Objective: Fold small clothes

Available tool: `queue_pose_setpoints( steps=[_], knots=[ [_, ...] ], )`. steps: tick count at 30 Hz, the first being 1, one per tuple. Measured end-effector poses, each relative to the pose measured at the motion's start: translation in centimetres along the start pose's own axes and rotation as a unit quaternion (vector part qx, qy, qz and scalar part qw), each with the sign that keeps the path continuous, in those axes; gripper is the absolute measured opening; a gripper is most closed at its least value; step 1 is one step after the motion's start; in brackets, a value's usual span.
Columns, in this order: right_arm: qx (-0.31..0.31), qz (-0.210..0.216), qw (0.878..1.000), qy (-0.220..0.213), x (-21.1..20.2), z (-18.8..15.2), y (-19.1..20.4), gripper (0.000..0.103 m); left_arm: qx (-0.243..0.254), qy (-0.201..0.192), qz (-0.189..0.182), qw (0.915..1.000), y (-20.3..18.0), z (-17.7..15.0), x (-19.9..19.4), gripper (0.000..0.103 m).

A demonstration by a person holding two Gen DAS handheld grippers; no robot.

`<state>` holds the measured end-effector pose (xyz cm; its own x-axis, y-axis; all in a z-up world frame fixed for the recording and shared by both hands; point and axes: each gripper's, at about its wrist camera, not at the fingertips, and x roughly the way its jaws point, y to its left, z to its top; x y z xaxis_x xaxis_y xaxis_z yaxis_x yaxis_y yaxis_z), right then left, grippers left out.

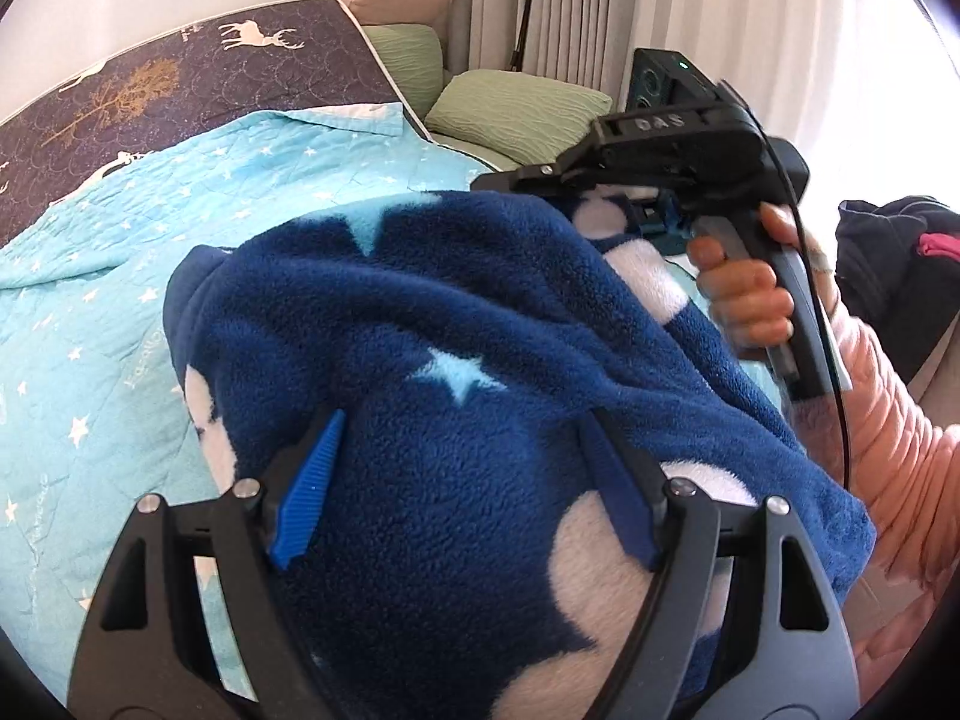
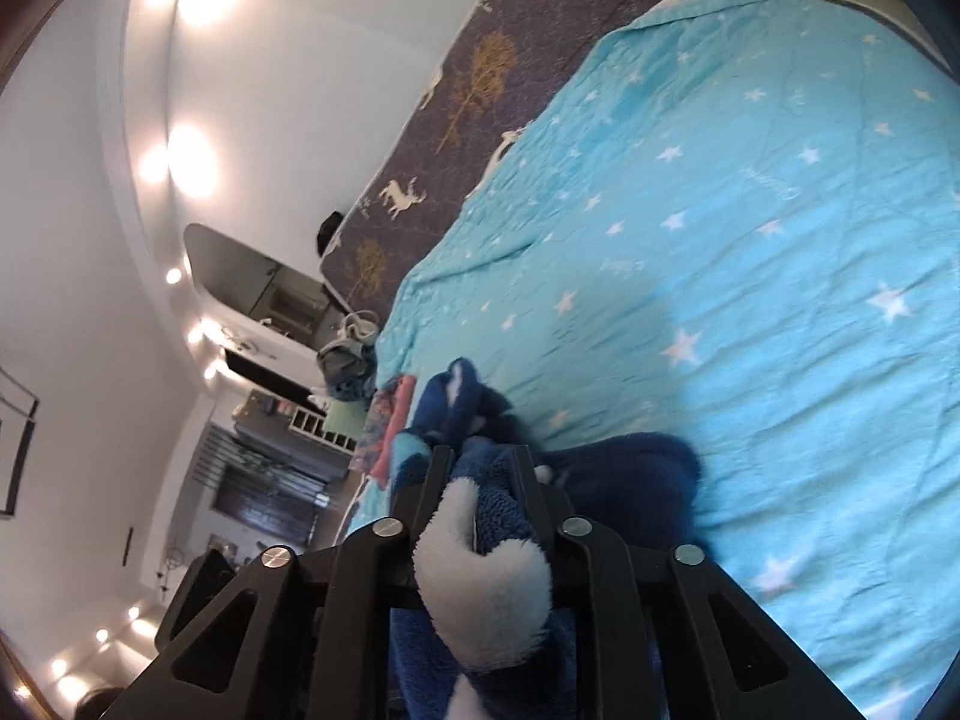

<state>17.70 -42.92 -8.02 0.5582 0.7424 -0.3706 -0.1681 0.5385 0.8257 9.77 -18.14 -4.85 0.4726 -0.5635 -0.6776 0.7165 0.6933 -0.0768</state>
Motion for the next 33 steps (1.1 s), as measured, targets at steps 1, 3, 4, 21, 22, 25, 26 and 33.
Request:
queue_pose_setpoints(
  steps=[1, 3, 4, 21, 22, 25, 26, 33],
  knots=[
    [-0.002, -0.007, 1.000, -0.001, 0.0, 0.4, 0.0, 0.015, 0.002, -0.001, 0.001, 1.0000, -0.1, 0.0, 0.0, 0.079],
    [-0.029, -0.014, 0.999, 0.007, 1.0, 1.9, 0.2, 0.012, 0.001, -0.002, 0.002, 1.0000, 0.0, -0.2, 0.0, 0.079],
    [-0.037, -0.015, 0.999, 0.009, 1.3, 2.3, 0.1, 0.012, -0.002, -0.002, 0.001, 1.0000, 0.0, -0.2, 0.1, 0.079],
    [0.041, -0.101, 0.994, 0.033, -4.5, -2.9, -4.6, 0.056, 0.008, -0.002, 0.015, 0.9999, -1.0, -0.1, 0.3, 0.080],
    [0.051, -0.089, 0.994, 0.038, -4.1, -3.5, -4.9, 0.056, 0.008, -0.001, 0.015, 0.9998, -1.1, -0.1, 0.4, 0.080],
    [0.066, -0.066, 0.995, 0.026, -2.4, -3.6, -5.1, 0.015, 0.006, 0.007, 0.018, 0.9998, -1.0, 0.1, 0.8, 0.081],
    [0.070, -0.089, 0.993, 0.025, -1.7, -3.2, -5.2, 0.015, 0.002, 0.014, 0.021, 0.9997, -0.9, 0.3, 0.8, 0.081],
    [-0.031, -0.226, 0.973, -0.033, -3.8, -2.6, 1.4, 0.025, 0.026, 0.015, 0.053, 0.9981, -0.9, 2.2, -1.6, 0.081]
  ],
)
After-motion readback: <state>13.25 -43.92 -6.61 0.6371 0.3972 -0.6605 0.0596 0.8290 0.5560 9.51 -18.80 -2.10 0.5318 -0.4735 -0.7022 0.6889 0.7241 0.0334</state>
